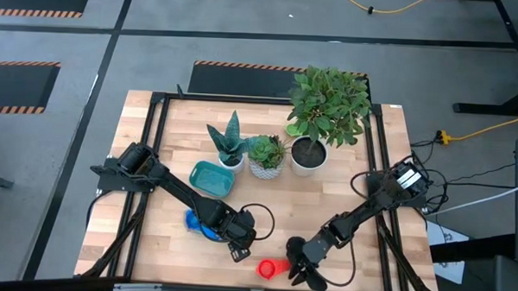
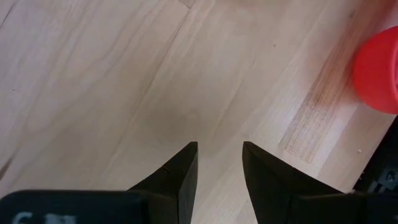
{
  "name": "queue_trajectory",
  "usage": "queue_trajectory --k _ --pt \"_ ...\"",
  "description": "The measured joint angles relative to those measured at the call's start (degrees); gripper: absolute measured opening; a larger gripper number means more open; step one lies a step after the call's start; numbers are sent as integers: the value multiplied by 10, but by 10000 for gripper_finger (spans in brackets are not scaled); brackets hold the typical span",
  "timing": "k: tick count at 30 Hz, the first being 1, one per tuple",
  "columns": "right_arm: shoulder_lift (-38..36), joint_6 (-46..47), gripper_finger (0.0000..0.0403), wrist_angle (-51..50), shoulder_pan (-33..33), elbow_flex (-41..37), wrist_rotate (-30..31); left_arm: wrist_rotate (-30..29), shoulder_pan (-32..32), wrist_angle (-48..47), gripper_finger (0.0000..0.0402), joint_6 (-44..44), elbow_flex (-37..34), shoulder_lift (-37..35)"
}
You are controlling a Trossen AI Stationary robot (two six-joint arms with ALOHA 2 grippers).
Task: Nest measuring cups in basket
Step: Stack the red measuring cup into the blue measuring cup
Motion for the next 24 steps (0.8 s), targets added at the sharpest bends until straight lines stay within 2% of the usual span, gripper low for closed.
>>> queue_trajectory --k 15,24 --pt "7 -36 117 20 -67 0 0 -12 19 -11 119 46 1 -56" --pt "7 -91 117 23 -108 26 -11 -18 24 -17 119 61 1 -85"
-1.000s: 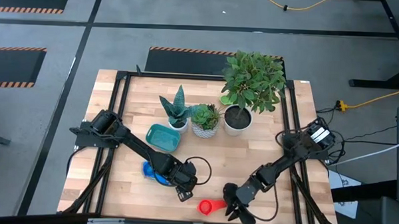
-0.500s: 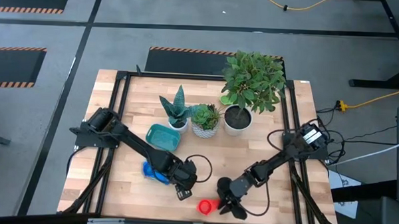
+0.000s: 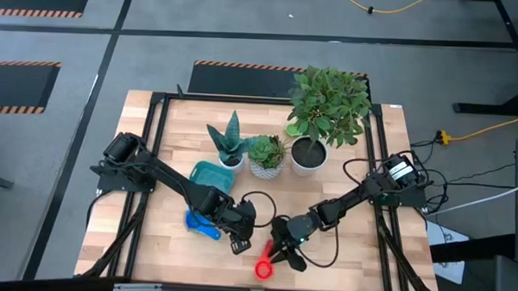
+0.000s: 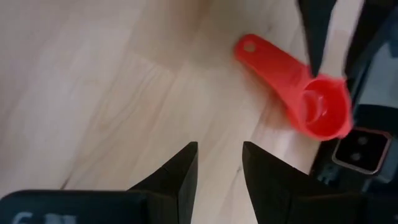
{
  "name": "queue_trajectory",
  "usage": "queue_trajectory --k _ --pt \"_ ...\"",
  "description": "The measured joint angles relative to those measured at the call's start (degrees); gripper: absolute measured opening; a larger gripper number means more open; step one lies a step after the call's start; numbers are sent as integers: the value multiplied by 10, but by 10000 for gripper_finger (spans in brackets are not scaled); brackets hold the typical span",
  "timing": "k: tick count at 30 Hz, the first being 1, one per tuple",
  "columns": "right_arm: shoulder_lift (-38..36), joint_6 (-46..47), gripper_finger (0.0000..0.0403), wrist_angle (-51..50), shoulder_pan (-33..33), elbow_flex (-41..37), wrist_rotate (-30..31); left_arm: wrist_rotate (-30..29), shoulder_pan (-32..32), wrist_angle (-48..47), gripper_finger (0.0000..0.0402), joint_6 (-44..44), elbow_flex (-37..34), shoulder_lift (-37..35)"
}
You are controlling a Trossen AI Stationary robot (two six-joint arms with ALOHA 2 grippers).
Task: Nest measuring cups in basket
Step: Stack the red measuring cup into the blue measuring cup
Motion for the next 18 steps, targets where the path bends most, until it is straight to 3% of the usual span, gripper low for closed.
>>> queue_trajectory --k 10,14,18 --pt "0 61 117 -1 6 22 -180 -1 -3 -7 119 0 0 -2" --pt "0 42 117 -22 27 22 -181 -1 -3 -6 119 0 0 -2" --pt "0 -20 117 -82 43 22 -118 2 -3 -6 119 -1 0 -2"
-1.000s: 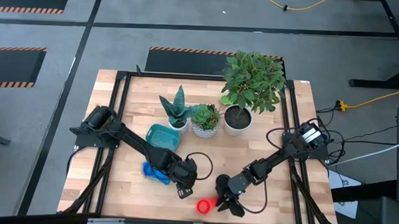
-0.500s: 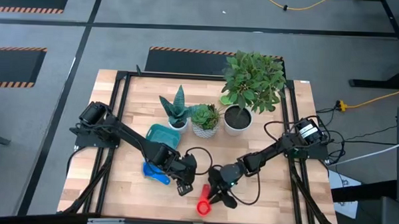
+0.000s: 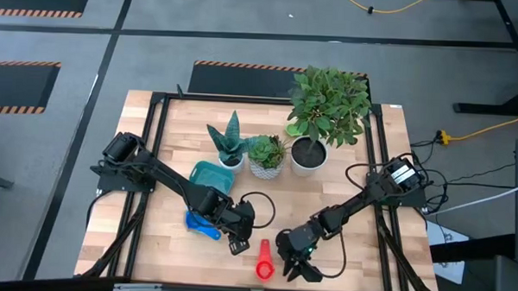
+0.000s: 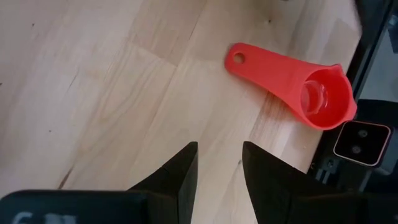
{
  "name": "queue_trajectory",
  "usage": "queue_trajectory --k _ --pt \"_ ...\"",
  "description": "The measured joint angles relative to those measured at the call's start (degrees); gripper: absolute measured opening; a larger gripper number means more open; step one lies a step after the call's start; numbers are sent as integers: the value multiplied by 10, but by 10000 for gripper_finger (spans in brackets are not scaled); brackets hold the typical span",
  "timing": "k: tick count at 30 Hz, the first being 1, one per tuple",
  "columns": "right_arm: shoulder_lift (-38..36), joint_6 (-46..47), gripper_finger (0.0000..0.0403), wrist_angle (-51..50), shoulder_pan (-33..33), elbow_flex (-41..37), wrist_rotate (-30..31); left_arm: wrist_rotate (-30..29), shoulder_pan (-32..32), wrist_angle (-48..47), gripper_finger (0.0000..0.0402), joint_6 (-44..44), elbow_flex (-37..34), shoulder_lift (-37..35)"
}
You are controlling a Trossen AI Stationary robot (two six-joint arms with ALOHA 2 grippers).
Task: Nest measuring cups in basket
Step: Stack the red measuring cup into the blue measuring cup
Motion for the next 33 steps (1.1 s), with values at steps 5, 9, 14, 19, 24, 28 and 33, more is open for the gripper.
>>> queue_trajectory --k 5,9,14,19,24,28,33 --pt "8 -36 117 14 5 0 54 0 0 2 119 0 0 0" --pt "31 -35 117 38 5 3 55 3 0 2 119 0 0 0" --pt "74 -28 117 42 5 47 32 3 0 4 119 -2 0 0" --pt "110 -59 117 26 5 102 15 4 0 5 119 -2 0 0" --pt "117 -89 117 -1 -5 123 33 4 0 5 119 -3 0 1" --pt "117 -114 117 2 -26 130 93 8 2 2 119 -2 0 -5" --pt "117 -114 117 11 -57 130 134 10 6 -32 119 0 0 -33"
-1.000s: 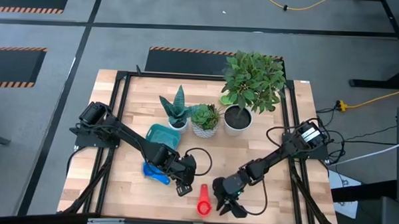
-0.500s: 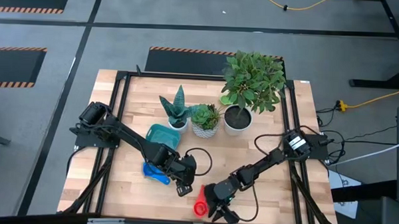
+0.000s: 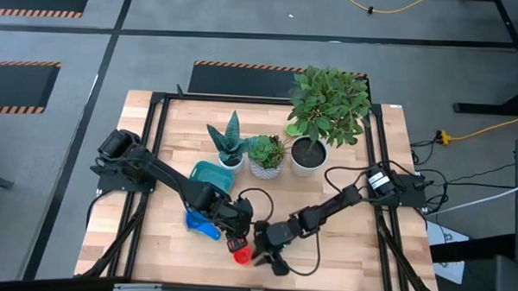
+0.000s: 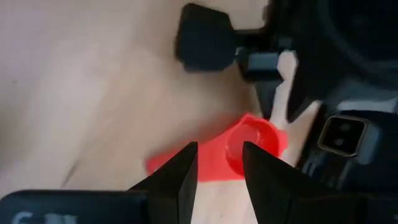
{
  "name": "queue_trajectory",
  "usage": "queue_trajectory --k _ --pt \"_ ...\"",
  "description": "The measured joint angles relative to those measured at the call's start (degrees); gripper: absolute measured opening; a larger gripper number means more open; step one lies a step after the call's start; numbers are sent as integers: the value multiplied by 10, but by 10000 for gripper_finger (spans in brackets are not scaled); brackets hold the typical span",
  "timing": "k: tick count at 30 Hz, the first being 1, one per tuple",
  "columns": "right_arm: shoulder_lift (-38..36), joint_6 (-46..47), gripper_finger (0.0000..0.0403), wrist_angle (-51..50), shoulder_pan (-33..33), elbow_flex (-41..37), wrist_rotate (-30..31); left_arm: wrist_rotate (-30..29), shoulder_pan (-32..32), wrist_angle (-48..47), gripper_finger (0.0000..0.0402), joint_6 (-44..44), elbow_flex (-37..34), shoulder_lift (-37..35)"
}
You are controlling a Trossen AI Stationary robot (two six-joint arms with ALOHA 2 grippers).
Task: Nest measuring cups in basket
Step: Stack the red measuring cup into the blue measuring cup
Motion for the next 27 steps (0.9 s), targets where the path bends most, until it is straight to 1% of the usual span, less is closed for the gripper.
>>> queue_trajectory --k 1,3,5,9,12,16,18,20,23,27 --pt "0 0 117 5 -6 0 0 -6 0 -24 119 0 -1 -9" --pt "0 0 117 10 -15 0 0 -20 2 -34 119 0 0 -20" --pt "0 -1 117 21 -21 0 -1 -35 1 -77 119 0 -1 -39" --pt "-3 -12 117 25 -21 0 -32 -39 -7 -100 119 -1 0 -55" --pt "-13 -15 117 13 -14 0 -49 -39 -22 -96 119 -2 -1 -54" --pt "-31 -18 117 -2 1 0 -50 -39 -43 -92 119 -37 0 -36" --pt "-40 -18 117 -11 8 0 -50 -41 -51 -90 119 -38 -1 -28" --pt "-53 -18 117 -22 13 0 -50 -47 -58 -73 119 -22 0 -19" --pt "-76 -19 117 -70 19 0 -49 -59 -63 -44 119 16 -1 3" --pt "-113 -19 117 -150 28 0 -45 -61 -65 11 119 98 0 27"
